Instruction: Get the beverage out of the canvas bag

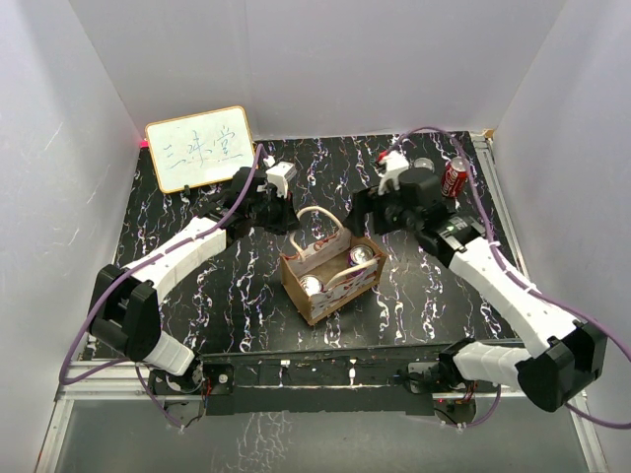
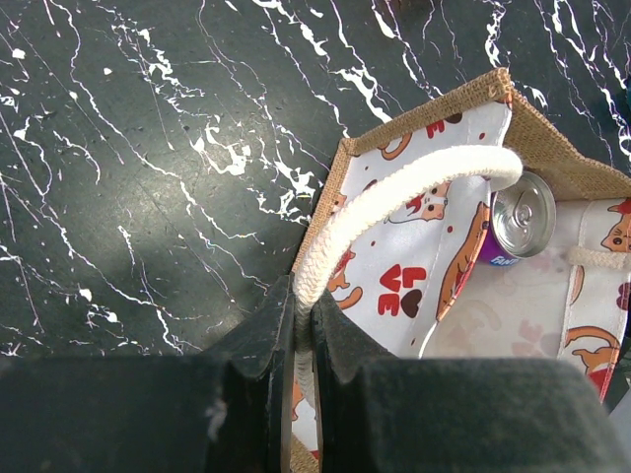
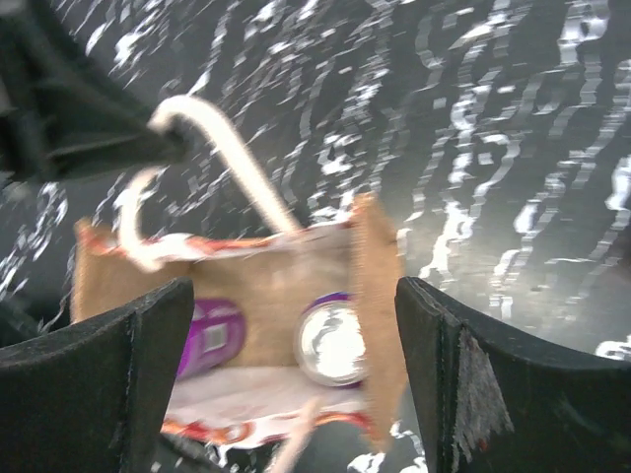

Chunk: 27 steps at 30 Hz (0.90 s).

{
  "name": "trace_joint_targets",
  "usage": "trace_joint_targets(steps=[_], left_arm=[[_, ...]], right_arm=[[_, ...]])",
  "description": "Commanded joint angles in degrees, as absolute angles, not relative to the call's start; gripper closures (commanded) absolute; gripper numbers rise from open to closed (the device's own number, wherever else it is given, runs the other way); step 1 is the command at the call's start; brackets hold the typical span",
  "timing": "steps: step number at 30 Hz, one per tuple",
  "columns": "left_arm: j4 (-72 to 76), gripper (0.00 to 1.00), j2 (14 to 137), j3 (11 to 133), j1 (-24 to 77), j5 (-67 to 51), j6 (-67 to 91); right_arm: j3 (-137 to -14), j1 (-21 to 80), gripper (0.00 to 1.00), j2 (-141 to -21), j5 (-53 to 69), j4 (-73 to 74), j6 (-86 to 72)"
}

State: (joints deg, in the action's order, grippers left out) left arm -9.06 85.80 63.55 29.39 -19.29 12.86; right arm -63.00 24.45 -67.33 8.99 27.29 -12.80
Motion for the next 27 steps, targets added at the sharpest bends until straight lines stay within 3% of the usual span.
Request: trace_joint_targets(steps=[1,11,16,27], left_arm=[[-10.01,1.00,85.75,64.95,29.74,-20.41,12.96],[-10.48,1.00,86.40,65.21,29.72,-20.02,12.88],[-10.63,1.00,86.62,65.39,29.69,-20.18,12.76],[-10.55,1.00,85.71,65.30,29.78,-19.93,12.75]], right_arm=[[-68.28,34.37,0.18,-69.18,5.32,31.04,-12.57],[-67.27,45.04,0.40,-76.03,-9.19,37.56,-10.40],[-66.91,45.53,0.39,-77.86,-13.91,38.49,-9.04],[-66.16,45.62,0.27,-82.15,-21.26,40.38,-9.42]])
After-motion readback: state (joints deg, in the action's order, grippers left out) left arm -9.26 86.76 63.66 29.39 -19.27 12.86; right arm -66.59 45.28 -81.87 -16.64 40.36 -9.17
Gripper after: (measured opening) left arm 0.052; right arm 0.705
